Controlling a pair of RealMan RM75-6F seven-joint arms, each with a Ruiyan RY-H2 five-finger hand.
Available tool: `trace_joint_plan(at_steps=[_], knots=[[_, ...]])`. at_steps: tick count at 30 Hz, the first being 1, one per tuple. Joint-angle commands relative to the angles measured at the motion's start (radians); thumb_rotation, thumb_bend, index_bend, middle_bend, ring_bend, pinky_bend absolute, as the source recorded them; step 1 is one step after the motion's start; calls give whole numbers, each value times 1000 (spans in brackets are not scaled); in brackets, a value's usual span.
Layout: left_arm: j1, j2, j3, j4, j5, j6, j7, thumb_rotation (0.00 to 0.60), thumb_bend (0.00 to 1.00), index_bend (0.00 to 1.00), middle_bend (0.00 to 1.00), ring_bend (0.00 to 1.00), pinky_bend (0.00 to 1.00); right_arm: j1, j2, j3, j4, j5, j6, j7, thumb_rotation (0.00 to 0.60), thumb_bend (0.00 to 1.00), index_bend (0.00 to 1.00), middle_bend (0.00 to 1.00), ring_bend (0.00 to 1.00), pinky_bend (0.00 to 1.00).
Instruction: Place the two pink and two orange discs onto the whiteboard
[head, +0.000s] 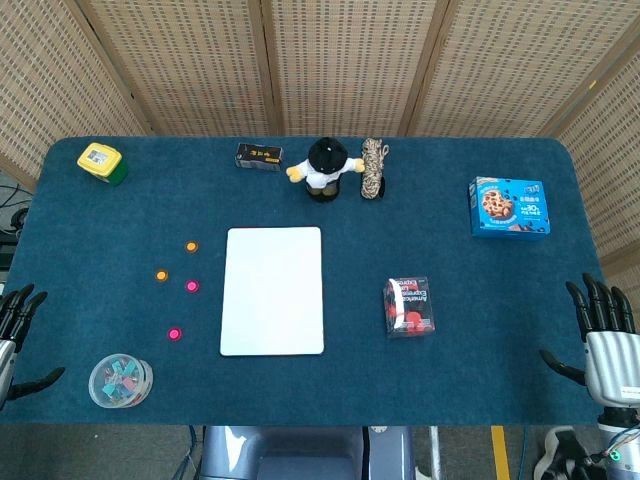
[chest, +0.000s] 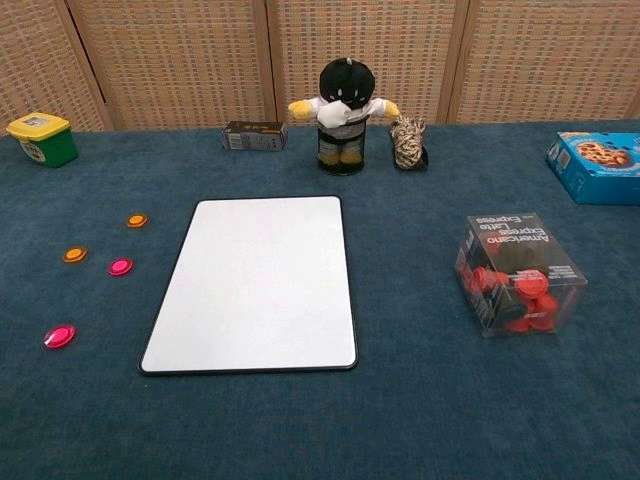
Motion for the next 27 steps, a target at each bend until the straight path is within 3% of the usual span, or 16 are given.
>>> trace_joint_plan(at_steps=[1, 7, 14, 16, 18, 20, 27], knots=[[1, -2, 3, -2, 2, -2, 7, 600, 0, 0, 0, 0, 0, 0, 1, -1, -1, 0, -1, 0, 600, 0, 0, 0, 0, 0], [-9, -18, 7, 7, 1, -26, 21, 600, 0, 0, 0, 0, 0, -2, 0, -4, -7, -4, 2, -1, 600, 0, 0, 0, 0, 0], [-115, -44, -26, 40, -38, -187, -110, 600, 24, 0, 0, 0, 0, -2, 0, -4, -9, 4, -7, 9, 600, 0, 0, 0, 0, 0], [-153, -53, -38, 51, -49, -243, -142, 600, 58, 27, 0, 0, 0, -1, 3, -4, -10, 7, -13, 15, 600, 0, 0, 0, 0, 0], [-184, -56, -44, 52, -61, -292, -145, 600, 98, 133, 0, 0, 0, 1, 4, -4, -10, 10, -18, 20, 600, 0, 0, 0, 0, 0], [-209, -58, -51, 48, -80, -333, -128, 600, 121, 228, 0, 0, 0, 1, 6, -4, -12, 12, -21, 23, 600, 0, 0, 0, 0, 0], [-379, -78, -99, -10, -251, -591, 131, 600, 142, 318, 0, 0, 0, 3, 11, -2, -19, 22, -32, 32, 600, 0, 0, 0, 0, 0]])
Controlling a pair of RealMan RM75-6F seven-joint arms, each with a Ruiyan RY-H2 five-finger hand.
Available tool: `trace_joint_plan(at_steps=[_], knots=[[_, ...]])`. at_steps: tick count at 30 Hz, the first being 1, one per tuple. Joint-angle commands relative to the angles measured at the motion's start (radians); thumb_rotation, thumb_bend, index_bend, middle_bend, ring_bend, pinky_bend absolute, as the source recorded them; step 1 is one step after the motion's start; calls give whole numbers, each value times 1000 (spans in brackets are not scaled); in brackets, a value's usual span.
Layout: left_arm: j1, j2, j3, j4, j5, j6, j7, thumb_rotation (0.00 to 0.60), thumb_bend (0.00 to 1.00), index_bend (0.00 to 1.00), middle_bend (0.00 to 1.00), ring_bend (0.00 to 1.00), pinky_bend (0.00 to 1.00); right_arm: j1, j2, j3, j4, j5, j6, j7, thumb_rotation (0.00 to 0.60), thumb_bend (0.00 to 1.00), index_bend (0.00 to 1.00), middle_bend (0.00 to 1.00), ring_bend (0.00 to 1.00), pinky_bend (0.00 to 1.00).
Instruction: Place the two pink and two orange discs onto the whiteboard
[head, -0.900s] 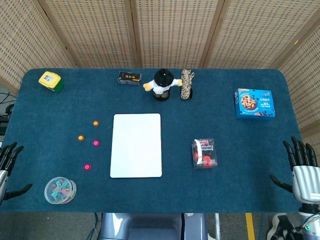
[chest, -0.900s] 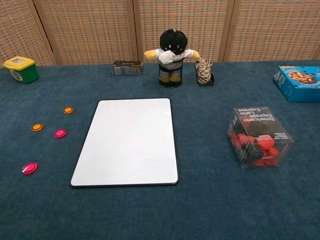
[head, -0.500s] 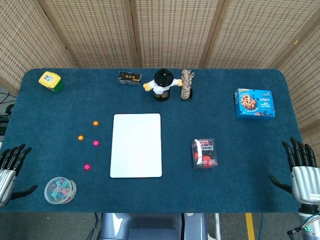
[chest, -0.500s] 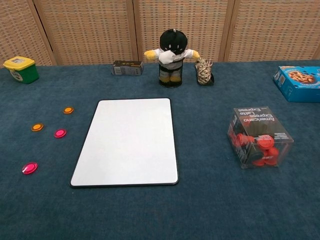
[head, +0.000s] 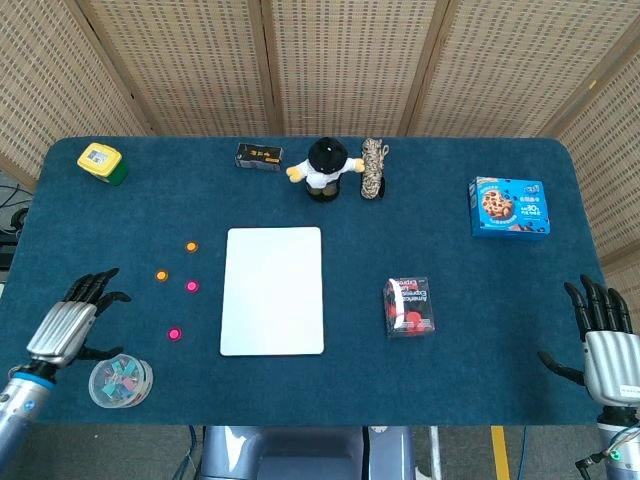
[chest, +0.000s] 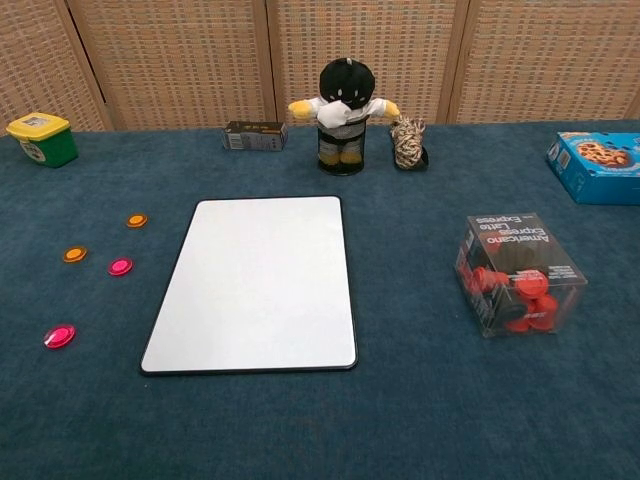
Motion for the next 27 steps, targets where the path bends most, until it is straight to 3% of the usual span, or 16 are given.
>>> trace_joint_plan(at_steps=[1, 10, 27], knots=[[-117, -27, -31, -19, -119, -156, 165, 600, 144, 323, 0, 0, 0, 0, 1, 0, -1, 1, -2, 1, 600, 0, 0, 0, 0, 0], [-188, -104, -13, 38, -222, -254, 239, 600, 202, 341, 0, 0, 0, 2, 6, -1, -7, 7, -12, 9, 600, 0, 0, 0, 0, 0], [-202, -197, 17, 117, -240, -235, 237, 600, 294, 378, 0, 0, 0, 3, 11, -2, -11, 9, -17, 19, 600, 0, 0, 0, 0, 0]])
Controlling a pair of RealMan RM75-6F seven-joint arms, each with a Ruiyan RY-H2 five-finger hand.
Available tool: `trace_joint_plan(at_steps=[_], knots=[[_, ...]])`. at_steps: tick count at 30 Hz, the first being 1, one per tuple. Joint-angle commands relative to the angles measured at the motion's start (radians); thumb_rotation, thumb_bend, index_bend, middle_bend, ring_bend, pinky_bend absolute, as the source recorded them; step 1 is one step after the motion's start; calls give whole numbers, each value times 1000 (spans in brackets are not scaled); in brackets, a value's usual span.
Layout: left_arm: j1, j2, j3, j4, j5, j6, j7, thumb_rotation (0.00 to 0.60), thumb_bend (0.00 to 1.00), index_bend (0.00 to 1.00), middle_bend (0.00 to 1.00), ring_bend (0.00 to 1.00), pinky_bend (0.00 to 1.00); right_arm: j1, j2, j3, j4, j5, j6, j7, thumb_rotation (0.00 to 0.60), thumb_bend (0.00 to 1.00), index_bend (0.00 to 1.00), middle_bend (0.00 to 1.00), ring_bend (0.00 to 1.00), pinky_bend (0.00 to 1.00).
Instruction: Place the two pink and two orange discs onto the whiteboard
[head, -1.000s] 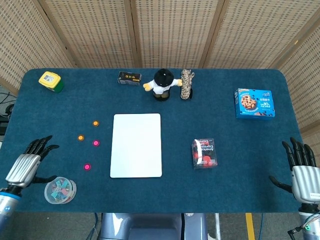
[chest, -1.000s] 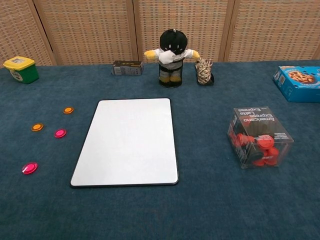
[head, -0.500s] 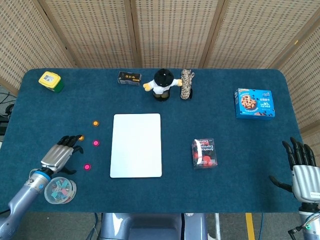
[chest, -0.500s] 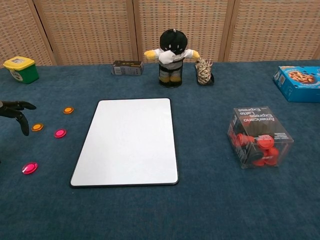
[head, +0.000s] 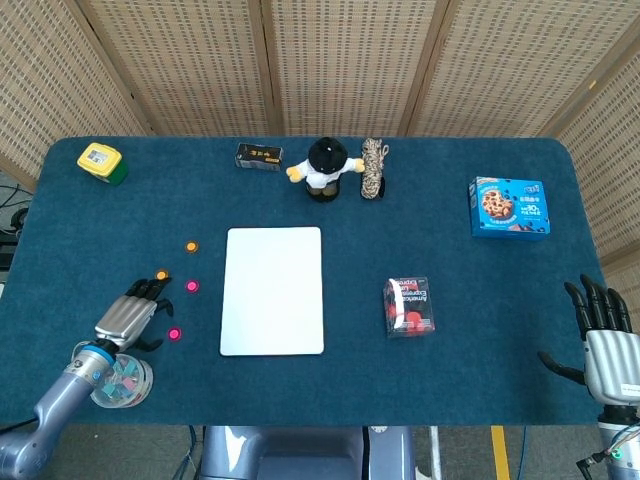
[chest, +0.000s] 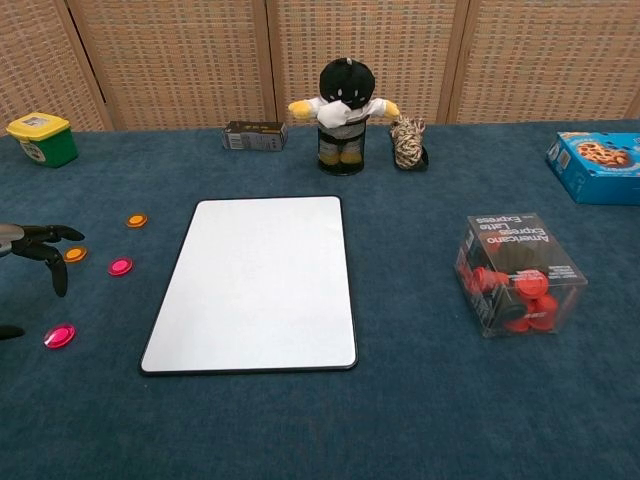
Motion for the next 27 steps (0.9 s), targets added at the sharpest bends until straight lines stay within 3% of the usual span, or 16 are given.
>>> trace_joint_plan(at_steps=[1, 17, 27], knots=[[-9, -17, 4, 10, -5, -7, 5, 600, 294, 378, 0, 0, 0, 0, 0, 0, 0, 1, -1, 0, 600, 0, 0, 0, 0, 0], [-75, -27, 28, 35, -49, -77, 59, 600, 290, 380, 0, 0, 0, 2, 2, 1, -2, 5, -5, 2, 600, 0, 0, 0, 0, 0], [-57, -73, 47, 73, -36, -30, 46, 600, 291, 392, 0, 0, 0, 2, 3, 1, -5, 7, -8, 2, 600, 0, 0, 0, 0, 0]])
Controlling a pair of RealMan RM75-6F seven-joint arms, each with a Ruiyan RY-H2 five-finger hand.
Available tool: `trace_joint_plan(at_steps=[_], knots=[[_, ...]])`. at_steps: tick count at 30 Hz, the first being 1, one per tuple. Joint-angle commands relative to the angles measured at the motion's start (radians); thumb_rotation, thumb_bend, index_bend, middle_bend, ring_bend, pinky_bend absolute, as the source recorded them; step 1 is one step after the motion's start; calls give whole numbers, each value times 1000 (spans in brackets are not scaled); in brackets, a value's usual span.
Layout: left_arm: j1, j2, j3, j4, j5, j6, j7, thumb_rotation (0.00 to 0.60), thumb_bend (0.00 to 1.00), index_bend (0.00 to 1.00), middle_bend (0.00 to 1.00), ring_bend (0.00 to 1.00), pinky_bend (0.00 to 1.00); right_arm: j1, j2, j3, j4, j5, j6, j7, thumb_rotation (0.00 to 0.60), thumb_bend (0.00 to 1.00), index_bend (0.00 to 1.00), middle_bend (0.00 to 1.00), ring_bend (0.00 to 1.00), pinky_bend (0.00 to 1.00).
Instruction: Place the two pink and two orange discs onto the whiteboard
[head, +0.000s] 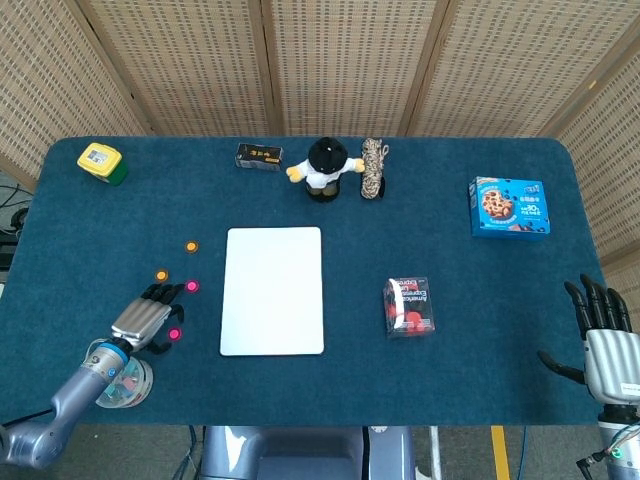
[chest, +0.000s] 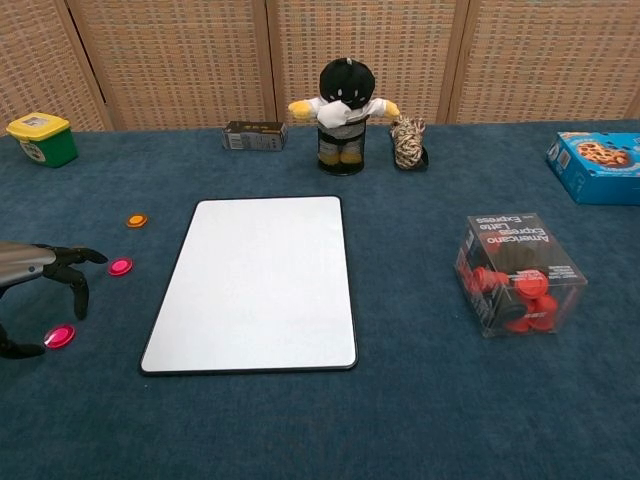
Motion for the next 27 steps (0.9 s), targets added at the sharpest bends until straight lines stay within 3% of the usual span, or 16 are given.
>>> trace_joint_plan(at_steps=[1, 7, 15, 19, 27], knots=[[9, -16, 3, 16, 1, 20, -2, 600, 291, 394, 0, 0, 0, 0, 0, 0, 0, 0, -1, 0, 600, 0, 0, 0, 0, 0], [22, -42, 7, 37, 11, 55, 1, 600, 291, 427, 0, 0, 0, 1, 1, 0, -1, 2, -3, 3, 600, 0, 0, 0, 0, 0], [26, -63, 14, 49, 15, 66, 11, 600, 290, 594, 0, 0, 0, 1, 3, 0, -3, 3, -4, 6, 600, 0, 0, 0, 0, 0], [25, -61, 8, 45, 8, 73, 17, 600, 292, 609, 0, 0, 0, 1, 3, 0, -4, 3, -5, 8, 600, 0, 0, 0, 0, 0], [-17, -18, -54, -30, 0, 79, 13, 600, 293, 609, 0, 0, 0, 1, 5, 0, -7, 5, -6, 12, 600, 0, 0, 0, 0, 0]])
